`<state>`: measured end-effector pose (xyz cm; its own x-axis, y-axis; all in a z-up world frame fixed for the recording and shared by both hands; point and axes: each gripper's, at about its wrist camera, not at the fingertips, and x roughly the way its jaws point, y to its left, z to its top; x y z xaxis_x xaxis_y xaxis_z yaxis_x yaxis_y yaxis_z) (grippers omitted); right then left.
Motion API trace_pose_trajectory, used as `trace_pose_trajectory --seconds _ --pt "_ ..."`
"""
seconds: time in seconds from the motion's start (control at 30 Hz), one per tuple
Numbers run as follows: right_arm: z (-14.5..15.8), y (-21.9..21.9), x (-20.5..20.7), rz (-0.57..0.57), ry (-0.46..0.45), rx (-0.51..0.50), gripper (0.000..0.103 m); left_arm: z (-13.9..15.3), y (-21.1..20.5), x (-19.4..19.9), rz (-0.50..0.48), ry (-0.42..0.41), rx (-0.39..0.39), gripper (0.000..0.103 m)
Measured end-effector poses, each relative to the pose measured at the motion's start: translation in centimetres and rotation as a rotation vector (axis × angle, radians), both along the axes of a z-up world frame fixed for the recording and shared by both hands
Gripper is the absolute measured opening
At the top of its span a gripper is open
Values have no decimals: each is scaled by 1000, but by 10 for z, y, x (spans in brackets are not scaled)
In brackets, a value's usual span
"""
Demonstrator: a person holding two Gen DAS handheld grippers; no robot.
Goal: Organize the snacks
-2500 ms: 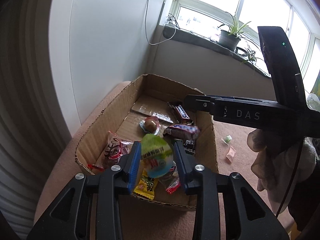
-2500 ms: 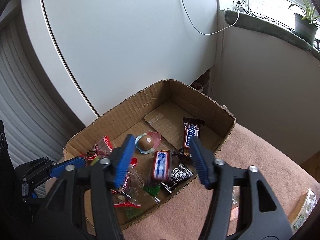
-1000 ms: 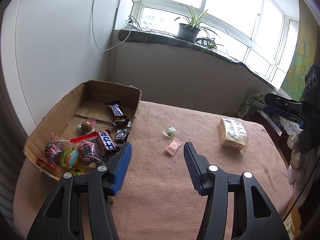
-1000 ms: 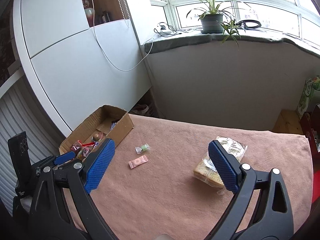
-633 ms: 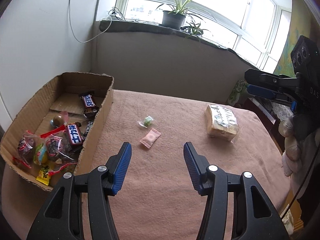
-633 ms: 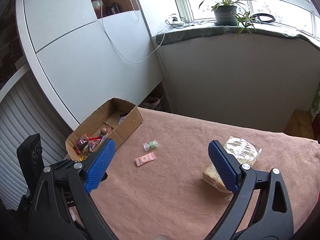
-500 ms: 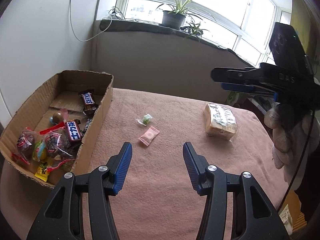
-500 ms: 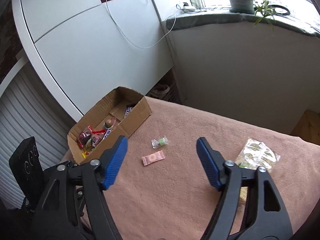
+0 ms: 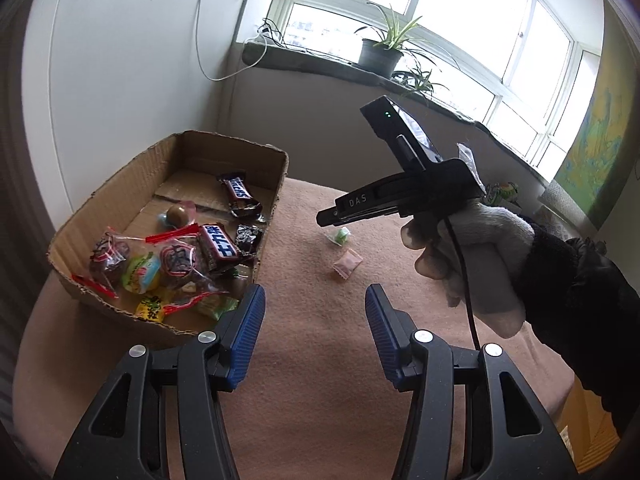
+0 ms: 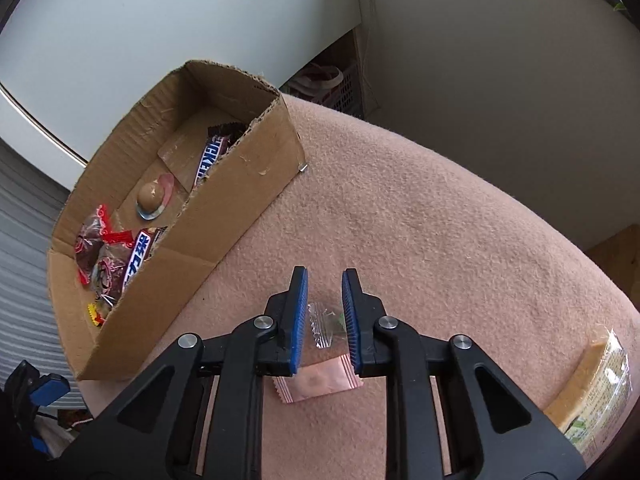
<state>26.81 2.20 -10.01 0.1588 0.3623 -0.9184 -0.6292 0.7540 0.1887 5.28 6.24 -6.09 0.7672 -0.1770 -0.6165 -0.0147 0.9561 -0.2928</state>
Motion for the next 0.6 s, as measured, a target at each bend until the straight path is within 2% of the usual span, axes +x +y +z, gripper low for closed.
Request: trace_pose_trajectory --seconds 0.13,0.27,0.6 --pt "-9 14 -3 56 -23 -94 18 -4 4 -1 7 7 -14 51" --pt "-9 10 -18 127 -26 -154 18 -5 3 -3 -1 7 -21 51" --pt "-8 -66 -72 189 -39 -183 18 -8 -18 2 -54 13 -27 51"
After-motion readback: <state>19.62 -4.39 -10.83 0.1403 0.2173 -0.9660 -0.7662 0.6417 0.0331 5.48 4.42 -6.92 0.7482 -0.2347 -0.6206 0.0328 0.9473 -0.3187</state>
